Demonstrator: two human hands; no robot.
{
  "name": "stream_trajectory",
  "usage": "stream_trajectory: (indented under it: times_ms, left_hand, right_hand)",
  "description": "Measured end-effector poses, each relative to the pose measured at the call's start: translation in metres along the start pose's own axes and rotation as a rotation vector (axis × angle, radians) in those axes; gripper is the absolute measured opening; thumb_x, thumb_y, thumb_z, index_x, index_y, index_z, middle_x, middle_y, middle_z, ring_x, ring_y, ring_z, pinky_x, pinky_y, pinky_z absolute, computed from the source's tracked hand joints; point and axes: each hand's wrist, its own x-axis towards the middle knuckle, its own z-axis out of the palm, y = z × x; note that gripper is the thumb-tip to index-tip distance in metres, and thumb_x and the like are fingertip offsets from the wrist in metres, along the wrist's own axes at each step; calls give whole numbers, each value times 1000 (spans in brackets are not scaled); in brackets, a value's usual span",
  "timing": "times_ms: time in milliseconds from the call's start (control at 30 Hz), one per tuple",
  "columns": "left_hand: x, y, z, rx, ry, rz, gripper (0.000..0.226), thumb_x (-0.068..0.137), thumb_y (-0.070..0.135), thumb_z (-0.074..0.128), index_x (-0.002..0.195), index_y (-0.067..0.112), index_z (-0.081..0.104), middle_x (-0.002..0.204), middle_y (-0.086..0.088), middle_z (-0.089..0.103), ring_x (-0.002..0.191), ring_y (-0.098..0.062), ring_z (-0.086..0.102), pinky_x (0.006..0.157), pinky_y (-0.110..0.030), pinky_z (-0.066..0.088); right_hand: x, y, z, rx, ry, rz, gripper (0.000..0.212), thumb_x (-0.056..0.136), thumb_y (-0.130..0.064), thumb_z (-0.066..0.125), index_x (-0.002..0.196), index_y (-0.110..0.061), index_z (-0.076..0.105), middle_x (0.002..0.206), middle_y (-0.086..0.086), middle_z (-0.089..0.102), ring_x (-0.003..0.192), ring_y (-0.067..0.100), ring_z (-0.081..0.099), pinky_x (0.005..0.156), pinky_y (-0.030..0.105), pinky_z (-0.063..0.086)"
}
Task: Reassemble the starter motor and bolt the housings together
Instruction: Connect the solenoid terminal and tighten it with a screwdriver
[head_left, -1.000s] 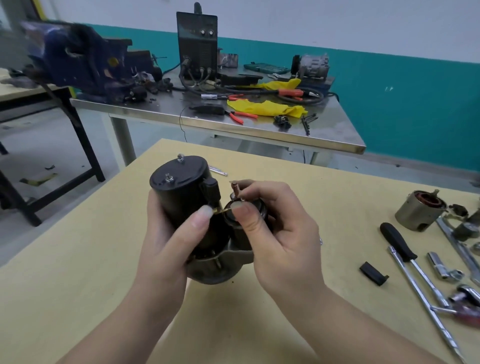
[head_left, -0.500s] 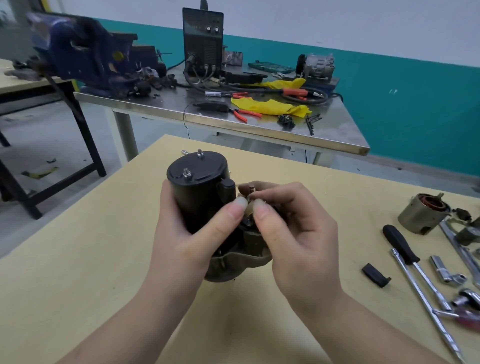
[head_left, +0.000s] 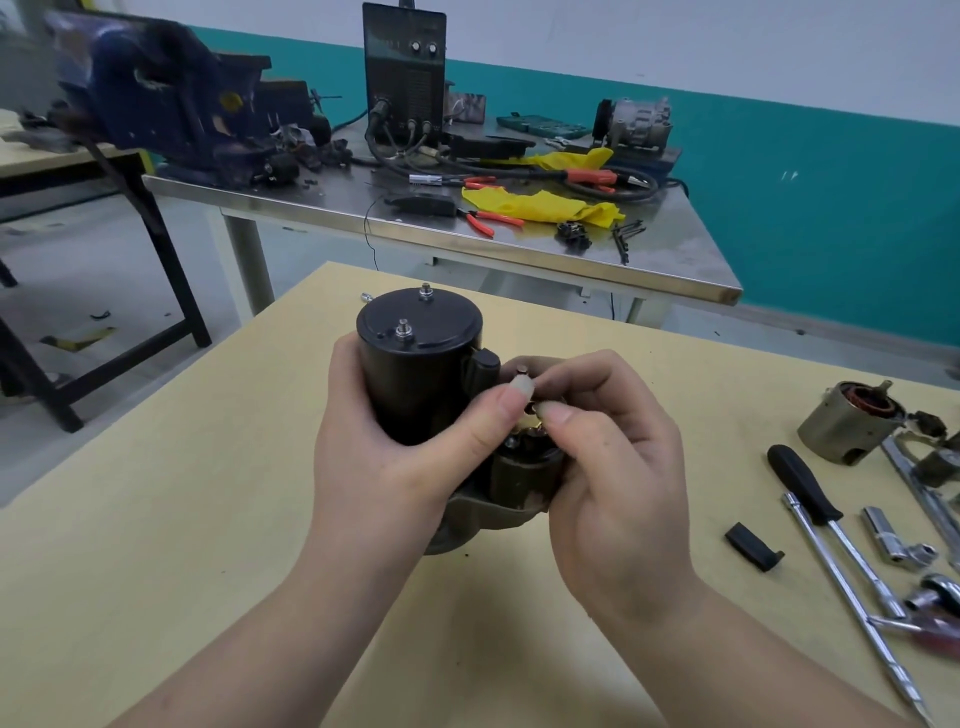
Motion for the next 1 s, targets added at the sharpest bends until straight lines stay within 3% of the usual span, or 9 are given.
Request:
stream_trajectory:
  times_ms: [133,300,433,600,667,767,1000]
  left_hand:
    - [2,2,-3,-36,-5,-19,62,67,55,95,119,42,64,110,9,78,102,-17,78,82,-38,63]
    - [3,1,-5,-49,-16,-6,64,66,56,96,121,42,64,111,9,78,104,-16,78,80,-25,62]
    - [2,0,-4,-44,20,23,67,63,70,94,119,47,65,112,11,78,105,-14,78,82,-24,62]
    - [2,0,-6,-85,9,1,70,62,74,94,120,47,65,112,10,78,104,-16,78,79,-25,62]
    - [2,1,-9,-103,-29,-15,69,65,71,94,122,46,65,114,9,77,106,-17,77,79,-26,62]
    - [2,1,-13,-104,-87,-28,63,71,53,96,125,44,64,115,8,76,107,-18,77,78,-28,63]
    - [4,-4,-14,-78,-130,-22,56,71,37,90,121,43,65,112,9,77,105,-16,77,77,-26,63]
  right_hand:
    - [-2,0,3,0,-33,-20,12,83,-20,60,88,-21,71,103,12,72,100,29,66,86,40,54]
    - [-1,0,5,-4,-27,-15,10,88,-22,61,91,-19,70,102,6,72,99,23,67,87,35,55]
    - [-2,1,7,-37,-68,-54,12,89,-19,65,100,-21,70,106,4,73,101,21,68,88,32,54]
    - [-3,3,8,-50,-50,-65,22,93,-15,58,106,-21,75,110,4,74,107,23,69,90,36,55]
    - [-3,5,8,-43,-38,-58,23,92,-15,57,99,-20,79,111,4,74,111,28,69,91,41,56]
    - [-3,6,5,-7,-23,-33,22,90,-17,59,97,-21,80,111,6,75,113,28,69,92,36,55]
    - [-6,10,5,29,2,-42,33,90,-16,53,114,-22,75,117,10,74,118,30,68,96,34,54]
